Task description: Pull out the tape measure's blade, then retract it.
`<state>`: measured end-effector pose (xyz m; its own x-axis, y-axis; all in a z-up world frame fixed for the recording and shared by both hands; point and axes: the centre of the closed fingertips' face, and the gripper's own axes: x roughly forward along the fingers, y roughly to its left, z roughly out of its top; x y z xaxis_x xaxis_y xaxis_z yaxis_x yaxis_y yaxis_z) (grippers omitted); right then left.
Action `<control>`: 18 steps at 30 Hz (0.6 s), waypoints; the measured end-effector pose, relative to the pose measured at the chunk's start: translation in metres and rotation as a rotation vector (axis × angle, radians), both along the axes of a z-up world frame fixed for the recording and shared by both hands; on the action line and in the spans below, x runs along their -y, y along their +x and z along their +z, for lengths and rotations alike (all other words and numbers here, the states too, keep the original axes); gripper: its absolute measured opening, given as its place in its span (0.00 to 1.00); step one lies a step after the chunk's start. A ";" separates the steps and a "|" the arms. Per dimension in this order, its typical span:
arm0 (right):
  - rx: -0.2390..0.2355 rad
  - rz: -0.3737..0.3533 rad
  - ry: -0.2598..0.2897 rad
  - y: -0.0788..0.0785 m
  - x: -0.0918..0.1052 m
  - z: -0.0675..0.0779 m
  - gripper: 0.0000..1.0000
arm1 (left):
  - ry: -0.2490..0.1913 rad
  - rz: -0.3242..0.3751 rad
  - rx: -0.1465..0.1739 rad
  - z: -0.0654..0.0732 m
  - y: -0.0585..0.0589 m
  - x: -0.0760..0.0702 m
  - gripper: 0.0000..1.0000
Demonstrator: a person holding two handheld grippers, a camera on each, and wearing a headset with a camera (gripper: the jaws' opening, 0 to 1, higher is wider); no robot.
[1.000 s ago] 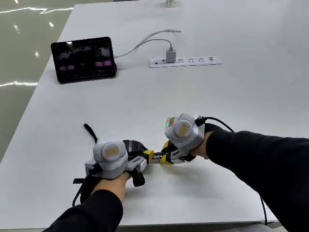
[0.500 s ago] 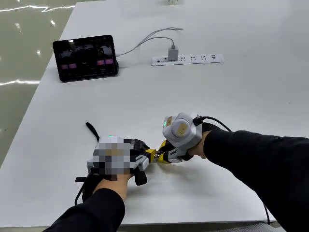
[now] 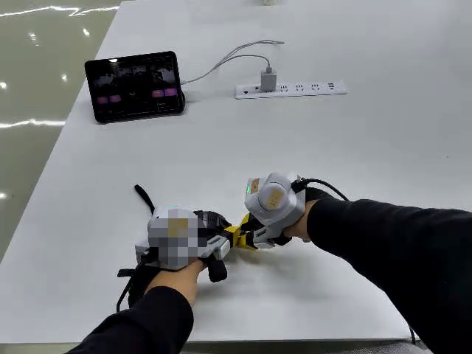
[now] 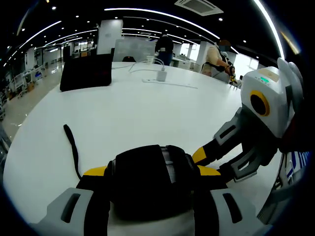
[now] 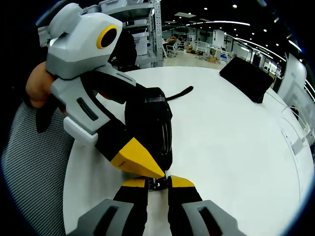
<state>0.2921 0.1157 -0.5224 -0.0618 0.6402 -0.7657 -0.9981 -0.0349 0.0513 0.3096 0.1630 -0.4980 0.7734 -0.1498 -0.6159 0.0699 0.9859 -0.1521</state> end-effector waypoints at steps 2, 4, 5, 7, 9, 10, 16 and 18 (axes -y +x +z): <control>0.002 0.006 0.000 0.000 -0.003 -0.001 0.12 | -0.001 0.000 -0.001 0.000 0.000 0.000 0.64; 0.007 0.014 -0.005 -0.001 -0.005 -0.002 0.12 | -0.001 0.000 0.000 0.000 0.000 0.000 0.64; 0.020 0.033 -0.012 -0.001 -0.005 -0.002 0.12 | 0.000 -0.002 0.000 -0.001 0.000 0.000 0.64; 0.009 0.025 -0.015 0.000 -0.004 -0.003 0.12 | 0.000 -0.001 0.000 -0.001 0.000 0.000 0.64; 0.008 0.022 -0.010 -0.001 -0.004 -0.003 0.12 | -0.001 -0.001 0.001 0.000 0.000 0.000 0.64; 0.007 0.020 -0.010 -0.001 -0.004 -0.003 0.12 | -0.001 -0.001 0.001 0.000 -0.001 0.000 0.64; 0.015 0.023 -0.012 -0.002 -0.004 -0.003 0.12 | 0.003 -0.003 0.001 0.000 -0.002 0.000 0.65; 0.019 0.023 -0.013 -0.002 -0.004 -0.003 0.12 | 0.007 -0.005 0.004 0.000 -0.001 0.001 0.65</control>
